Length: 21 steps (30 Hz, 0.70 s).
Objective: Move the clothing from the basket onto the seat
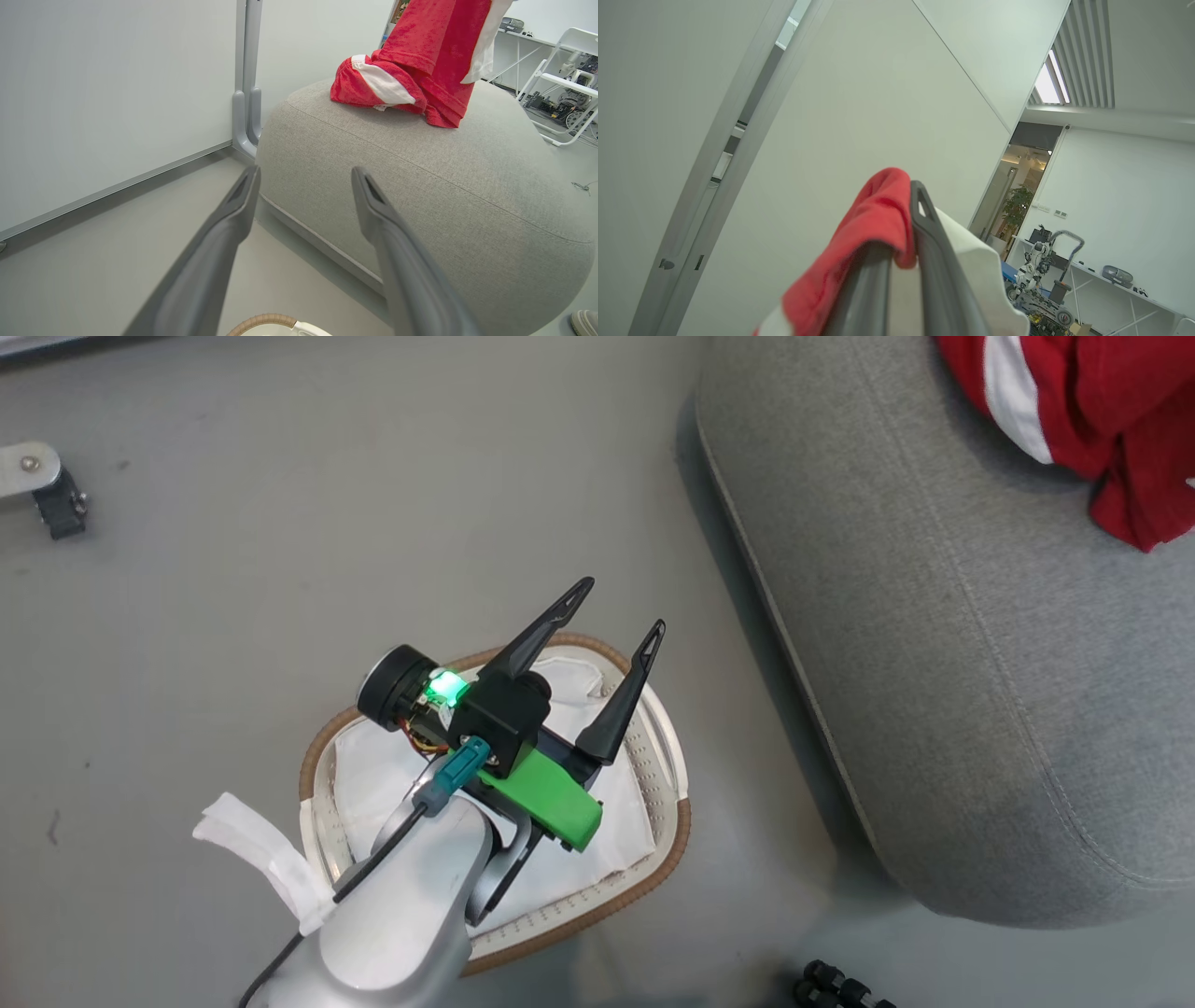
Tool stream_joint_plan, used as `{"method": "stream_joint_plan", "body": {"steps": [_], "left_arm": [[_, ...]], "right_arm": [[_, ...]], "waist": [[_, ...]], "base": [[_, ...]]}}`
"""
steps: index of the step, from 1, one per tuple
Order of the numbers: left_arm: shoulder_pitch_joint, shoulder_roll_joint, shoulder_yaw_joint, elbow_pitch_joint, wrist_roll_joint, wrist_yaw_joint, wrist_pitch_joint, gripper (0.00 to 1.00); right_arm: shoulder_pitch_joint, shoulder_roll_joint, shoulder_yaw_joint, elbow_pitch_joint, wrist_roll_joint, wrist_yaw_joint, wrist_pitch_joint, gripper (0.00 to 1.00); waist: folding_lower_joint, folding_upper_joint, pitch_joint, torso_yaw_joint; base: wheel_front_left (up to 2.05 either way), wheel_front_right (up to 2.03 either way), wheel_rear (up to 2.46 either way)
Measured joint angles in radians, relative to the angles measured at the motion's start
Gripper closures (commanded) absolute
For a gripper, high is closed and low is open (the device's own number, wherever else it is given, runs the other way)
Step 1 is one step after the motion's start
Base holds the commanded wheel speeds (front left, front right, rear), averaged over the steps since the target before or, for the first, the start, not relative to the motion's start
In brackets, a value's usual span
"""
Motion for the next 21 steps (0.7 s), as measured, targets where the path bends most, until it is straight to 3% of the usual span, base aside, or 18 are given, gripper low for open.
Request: {"method": "stream_joint_plan", "body": {"steps": [4,9,14,20,21], "left_arm": [[-0.019,0.009,0.001,-0.007,0.01,0.002,0.0,0.0],[-0.035,0.021,0.002,-0.017,0.012,0.006,0.003,0.0],[-0.035,0.033,0.002,-0.022,0.012,0.013,0.009,0.0],[-0.035,0.037,0.0,-0.021,0.008,0.015,0.012,0.0],[-0.035,0.038,0.0,-0.019,0.006,0.015,0.012,0.0]], "right_arm": [[0.071,0.029,-0.045,0.106,-0.031,0.0,-0.029,1.0],[0.179,0.109,-0.074,0.222,-0.106,0.0,-0.043,1.0],[0.266,0.196,-0.095,0.225,-0.146,0.0,-0.044,1.0],[0.317,0.236,-0.094,0.218,-0.164,0.0,-0.044,1.0],[0.327,0.246,-0.094,0.214,-0.164,0.0,-0.044,0.75]], "waist": [[0.0,0.0,0.045,0.027],[0.0001,0.0,0.102,0.055],[0.0001,0.0,0.142,0.068],[0.0,0.0,0.139,0.052],[0.0,0.0,0.136,0.049]], "base": [[0.0,0.0,0.0],[0.0,0.0,0.0],[0.0,0.0,0.0],[0.0,0.0,0.0],[0.0,0.0,0.0]]}}
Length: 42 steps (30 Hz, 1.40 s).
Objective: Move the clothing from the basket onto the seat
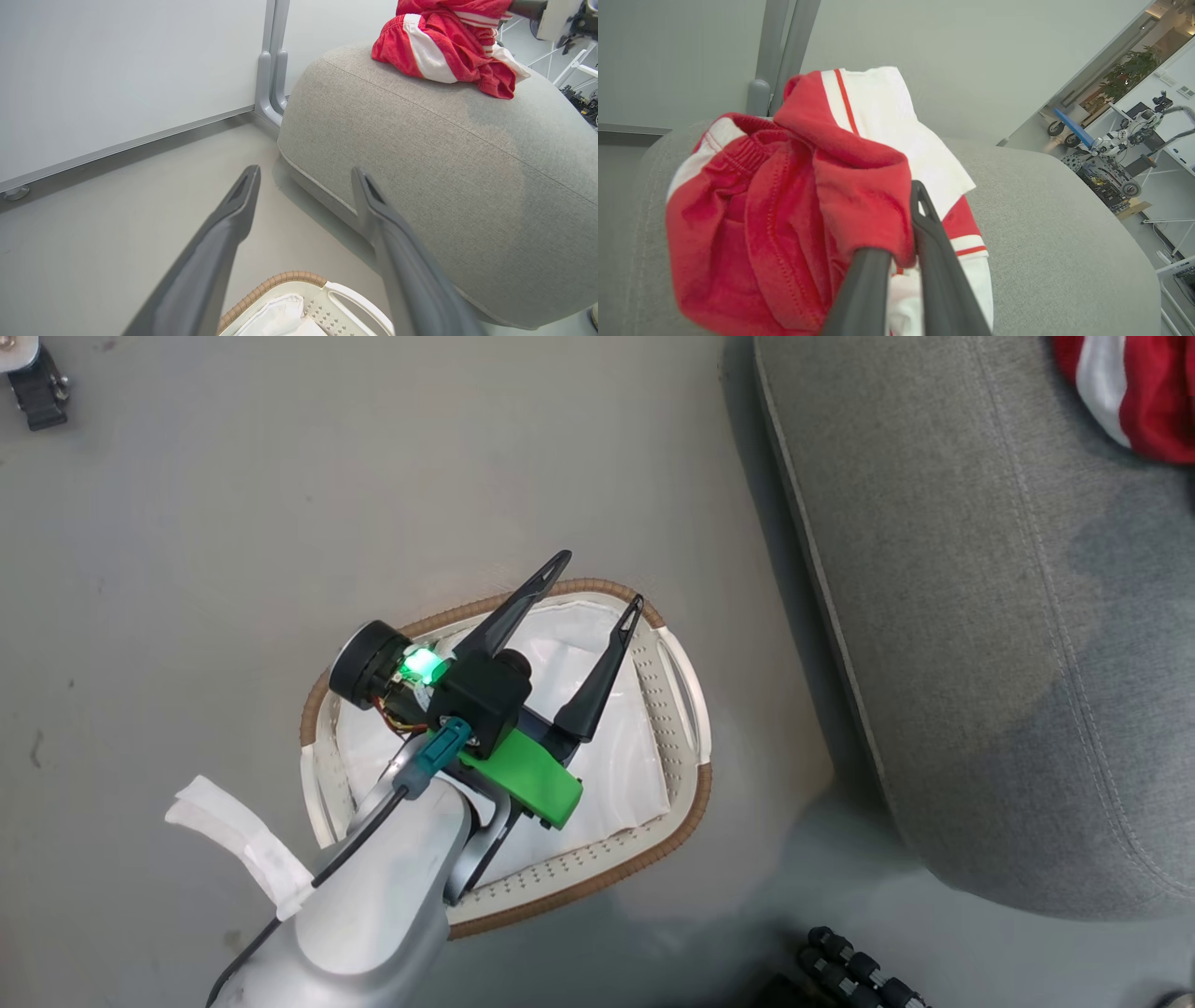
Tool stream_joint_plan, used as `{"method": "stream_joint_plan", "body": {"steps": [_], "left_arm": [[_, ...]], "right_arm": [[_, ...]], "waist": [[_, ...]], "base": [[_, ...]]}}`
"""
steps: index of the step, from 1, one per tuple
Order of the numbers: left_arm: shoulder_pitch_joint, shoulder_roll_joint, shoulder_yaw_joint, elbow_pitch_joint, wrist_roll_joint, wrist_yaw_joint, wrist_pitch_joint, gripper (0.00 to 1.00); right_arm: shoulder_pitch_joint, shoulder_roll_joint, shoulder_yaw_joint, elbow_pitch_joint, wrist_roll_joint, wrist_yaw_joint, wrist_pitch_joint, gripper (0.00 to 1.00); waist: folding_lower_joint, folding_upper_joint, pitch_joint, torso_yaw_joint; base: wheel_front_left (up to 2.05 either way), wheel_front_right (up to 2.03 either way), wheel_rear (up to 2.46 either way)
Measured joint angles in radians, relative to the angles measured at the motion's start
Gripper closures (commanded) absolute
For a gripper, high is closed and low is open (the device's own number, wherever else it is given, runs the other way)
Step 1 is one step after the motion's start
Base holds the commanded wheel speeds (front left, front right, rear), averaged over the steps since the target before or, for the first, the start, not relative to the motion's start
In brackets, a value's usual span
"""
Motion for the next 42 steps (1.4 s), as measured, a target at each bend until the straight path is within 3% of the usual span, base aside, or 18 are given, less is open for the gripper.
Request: {"method": "stream_joint_plan", "body": {"steps": [1,2,9,17,28,42], "left_arm": [[0.0,0.001,0.0,0.001,-0.003,0.0,0.0,0.0],[0.0,0.002,0.0,0.002,-0.007,0.0,0.0,0.0],[0.003,-0.001,0.002,0.01,-0.025,0.001,-0.002,0.0],[0.027,-0.022,0.026,0.028,-0.062,0.007,-0.006,0.0],[0.106,-0.043,0.171,0.001,-0.088,0.022,-0.012,0.0],[0.271,-0.06,0.454,-0.034,-0.067,0.04,-0.012,0.0]], "right_arm": [[0.01,0.011,0.004,-0.006,0.0,0.0,0.0,0.55],[0.02,0.019,0.012,-0.015,0.0,0.0,0.0,0.0],[0.091,0.051,0.086,-0.066,0.028,0.0,0.0,0.0],[0.164,0.042,0.19,-0.137,0.082,0.0,0.0,0.0],[0.169,0.046,0.337,-0.218,0.204,0.0,0.0,0.0],[0.27,0.224,0.334,-0.241,0.33,0.0,0.0,0.0]], "waist": [[0.0,0.0,-0.004,-0.003],[0.0,0.0,-0.008,-0.006],[0.0,0.0,-0.054,-0.024],[-0.0001,0.0,-0.144,-0.034],[-0.0002,0.0,-0.288,0.012],[-0.0002,0.0,-0.392,0.178]], "base": [[0.0,0.0,0.0],[0.0,0.0,0.0],[0.0,0.0,0.0],[0.0,0.0,0.0],[0.0,0.0,0.0],[0.0,0.0,0.0]]}}
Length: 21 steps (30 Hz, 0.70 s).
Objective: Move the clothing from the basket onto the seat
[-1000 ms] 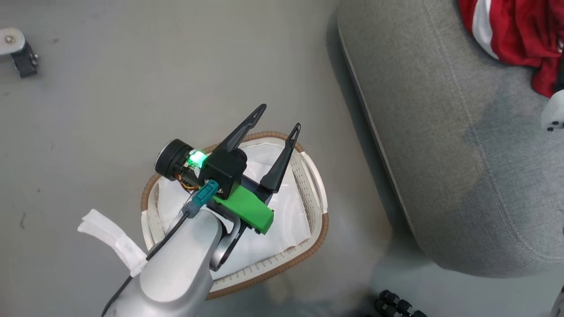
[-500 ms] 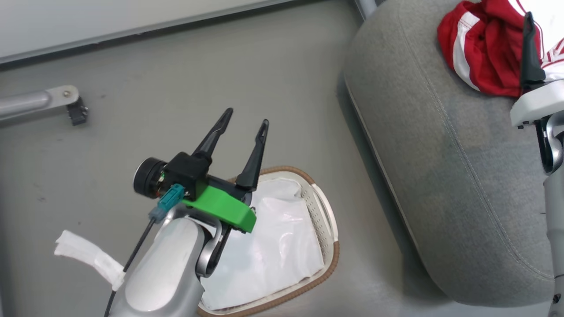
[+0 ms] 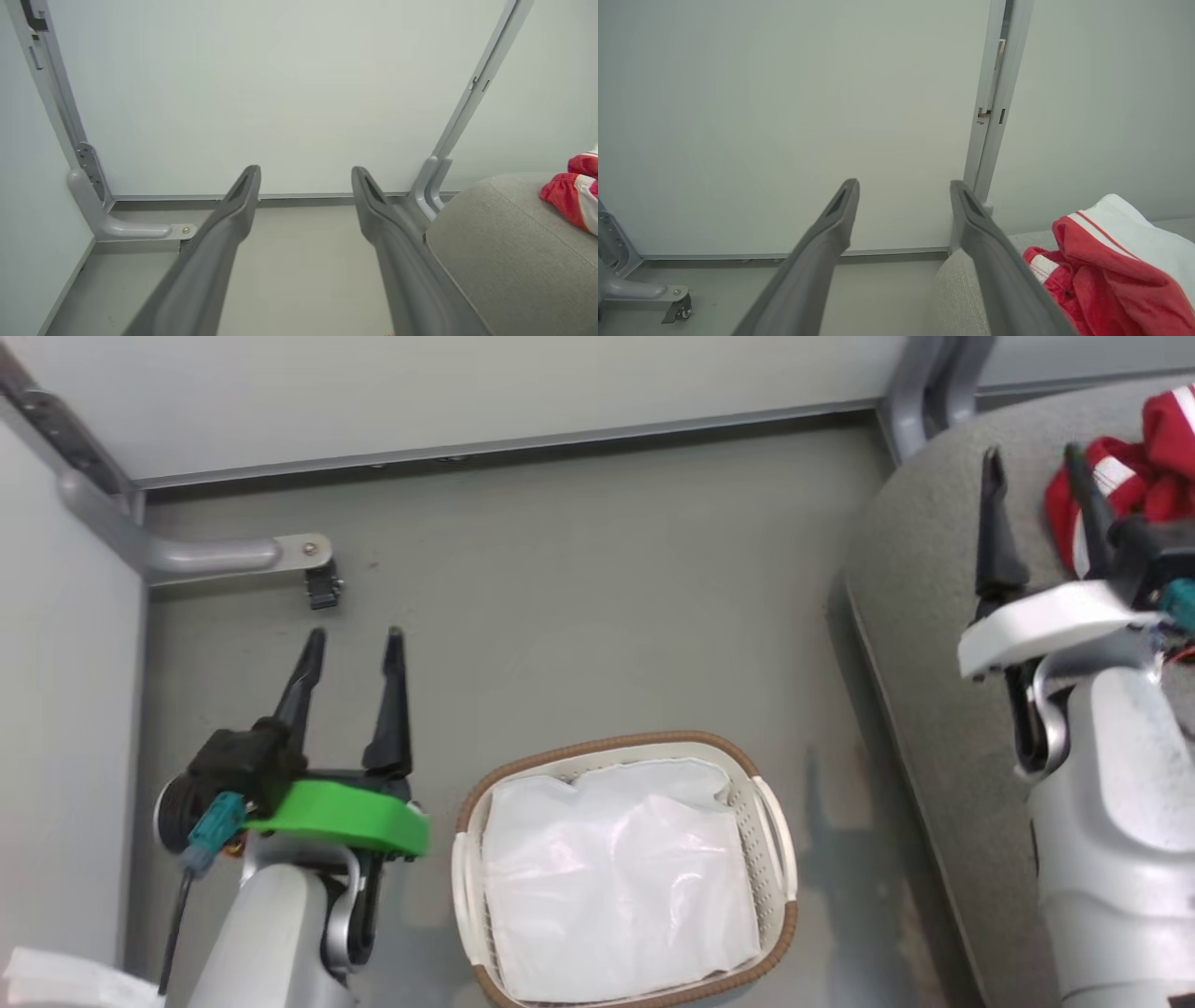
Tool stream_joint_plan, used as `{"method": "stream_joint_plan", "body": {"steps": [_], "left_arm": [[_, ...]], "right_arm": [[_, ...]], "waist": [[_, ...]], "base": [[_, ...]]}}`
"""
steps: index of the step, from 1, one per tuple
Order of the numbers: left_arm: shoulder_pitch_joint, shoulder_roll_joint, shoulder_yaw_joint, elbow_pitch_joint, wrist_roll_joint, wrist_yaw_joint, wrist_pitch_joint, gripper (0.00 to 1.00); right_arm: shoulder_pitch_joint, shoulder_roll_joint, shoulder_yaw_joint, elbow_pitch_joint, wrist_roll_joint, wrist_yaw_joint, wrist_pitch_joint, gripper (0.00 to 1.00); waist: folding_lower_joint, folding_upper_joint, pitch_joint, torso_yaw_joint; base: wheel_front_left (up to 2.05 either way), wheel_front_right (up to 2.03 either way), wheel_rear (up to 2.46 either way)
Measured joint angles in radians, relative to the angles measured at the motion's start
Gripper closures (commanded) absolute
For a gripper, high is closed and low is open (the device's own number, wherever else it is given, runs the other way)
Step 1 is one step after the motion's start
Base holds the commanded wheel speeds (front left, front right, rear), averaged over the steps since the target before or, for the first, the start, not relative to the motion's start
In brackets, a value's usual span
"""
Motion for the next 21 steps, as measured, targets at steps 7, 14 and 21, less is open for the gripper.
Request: {"method": "stream_joint_plan", "body": {"steps": [7,14,21], "left_arm": [[0.095,-0.021,0.098,-0.017,0.019,0.001,0.0,0.0],[0.194,-0.033,0.145,-0.007,0.026,-0.01,0.0,0.0],[0.243,-0.036,0.156,0.002,0.024,-0.015,0.0,0.0]], "right_arm": [[0.146,0.012,0.079,0.002,0.104,0.0,0.0,0.0],[0.295,0.011,0.145,-0.017,0.169,0.0,0.0,0.0],[0.386,0.011,0.182,-0.067,0.152,0.0,0.0,0.0]], "waist": [[0.0,0.0,-0.041,0.062],[0.0,0.0,-0.1,0.096],[0.0,0.0,-0.133,0.107]], "base": [[0.0,0.0,0.0],[0.0,0.0,0.0],[0.0,0.0,0.0]]}}
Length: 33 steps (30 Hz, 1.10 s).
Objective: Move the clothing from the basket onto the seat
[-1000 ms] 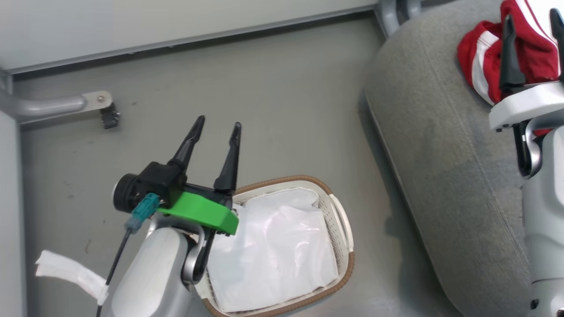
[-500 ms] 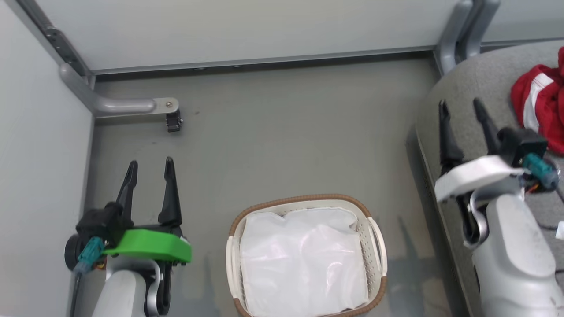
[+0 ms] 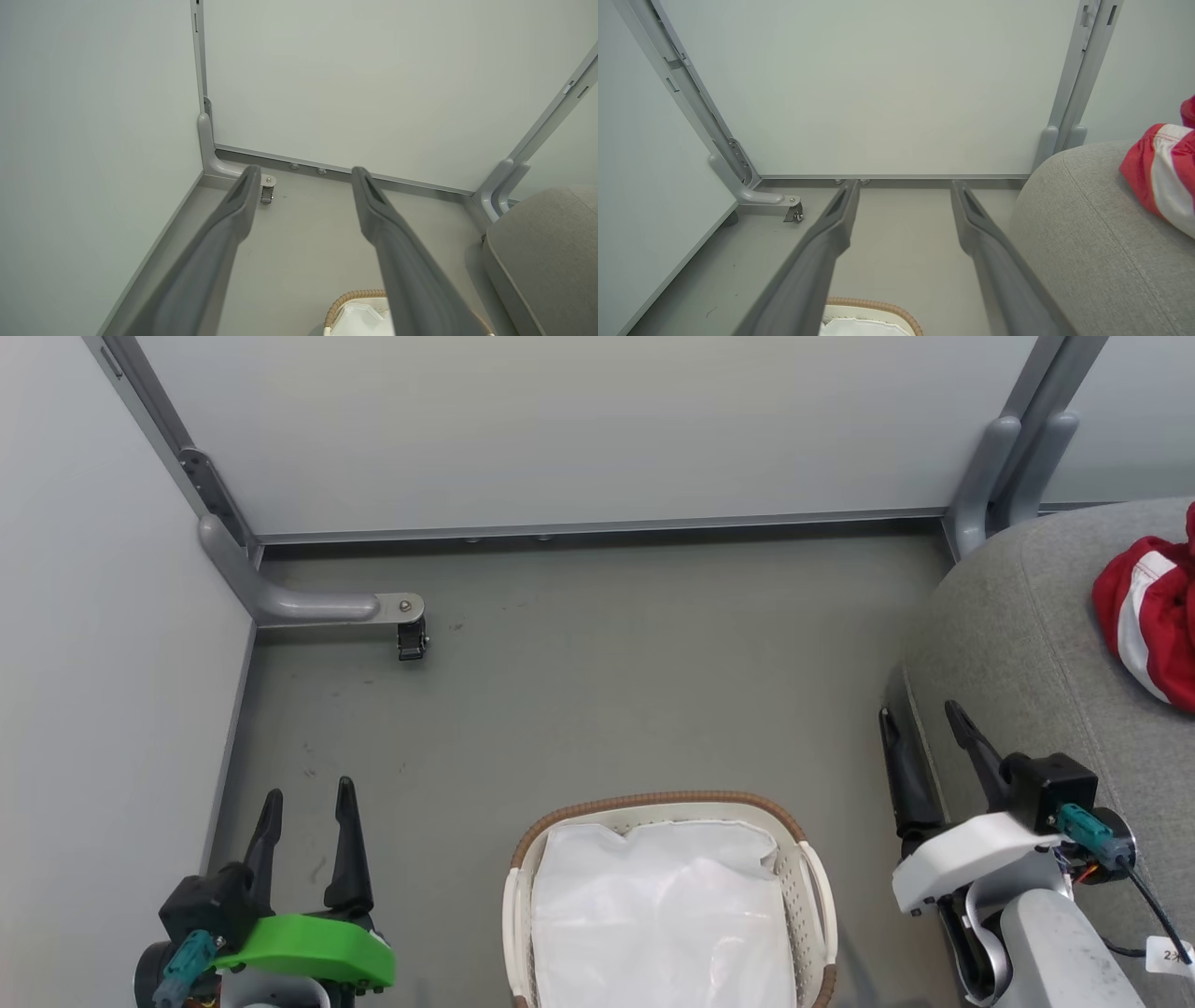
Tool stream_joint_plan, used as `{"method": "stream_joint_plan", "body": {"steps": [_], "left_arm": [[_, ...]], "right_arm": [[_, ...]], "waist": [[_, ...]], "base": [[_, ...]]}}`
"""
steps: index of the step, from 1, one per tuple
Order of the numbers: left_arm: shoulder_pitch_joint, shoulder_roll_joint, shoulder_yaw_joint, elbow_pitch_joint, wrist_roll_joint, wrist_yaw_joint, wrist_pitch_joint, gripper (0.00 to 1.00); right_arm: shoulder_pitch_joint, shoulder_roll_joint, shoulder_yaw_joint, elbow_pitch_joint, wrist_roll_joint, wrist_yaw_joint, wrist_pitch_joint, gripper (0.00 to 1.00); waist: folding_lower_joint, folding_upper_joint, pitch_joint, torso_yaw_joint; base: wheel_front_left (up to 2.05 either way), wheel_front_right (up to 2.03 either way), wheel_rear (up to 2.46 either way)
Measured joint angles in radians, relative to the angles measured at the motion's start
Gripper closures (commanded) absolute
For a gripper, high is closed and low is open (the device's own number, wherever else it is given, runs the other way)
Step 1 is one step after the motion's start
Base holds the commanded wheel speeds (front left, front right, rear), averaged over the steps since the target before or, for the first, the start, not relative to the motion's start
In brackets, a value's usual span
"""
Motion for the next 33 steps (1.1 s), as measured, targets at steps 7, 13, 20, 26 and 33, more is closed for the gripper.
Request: {"method": "stream_joint_plan", "body": {"steps": [7,13,20,26,33], "left_arm": [[0.008,-0.001,-0.023,0.012,-0.009,0.002,0.0,0.0],[0.008,-0.001,-0.033,0.023,-0.016,0.003,0.0,0.0],[0.008,-0.001,-0.044,0.034,-0.019,0.0,0.0,0.0],[0.012,-0.002,-0.047,0.068,-0.026,0.0,0.0,1.0],[0.013,-0.004,-0.039,0.085,-0.102,0.0,0.027,1.0]], "right_arm": [[0.03,-0.001,0.019,-0.005,0.0,0.0,0.0,0.0],[0.038,0.0,0.034,-0.007,0.016,0.0,0.0,0.0],[0.046,0.0,0.036,-0.011,0.02,0.0,0.0,0.0],[0.061,0.007,0.036,0.019,0.021,0.0,0.003,1.0],[0.083,0.011,0.026,0.037,0.105,0.0,0.033,1.0]], "waist": [[0.0,0.0,-0.016,-0.007],[0.0,0.0,-0.026,-0.011],[0.0,0.0,-0.033,-0.005],[0.0,0.0,-0.035,-0.004],[0.0,0.0001,-0.037,-0.004]], "base": [[0.0,0.0,0.0],[0.0,0.0,0.0],[0.0,0.0,0.0],[0.0,0.0,0.0],[0.0,0.0,0.0]]}}
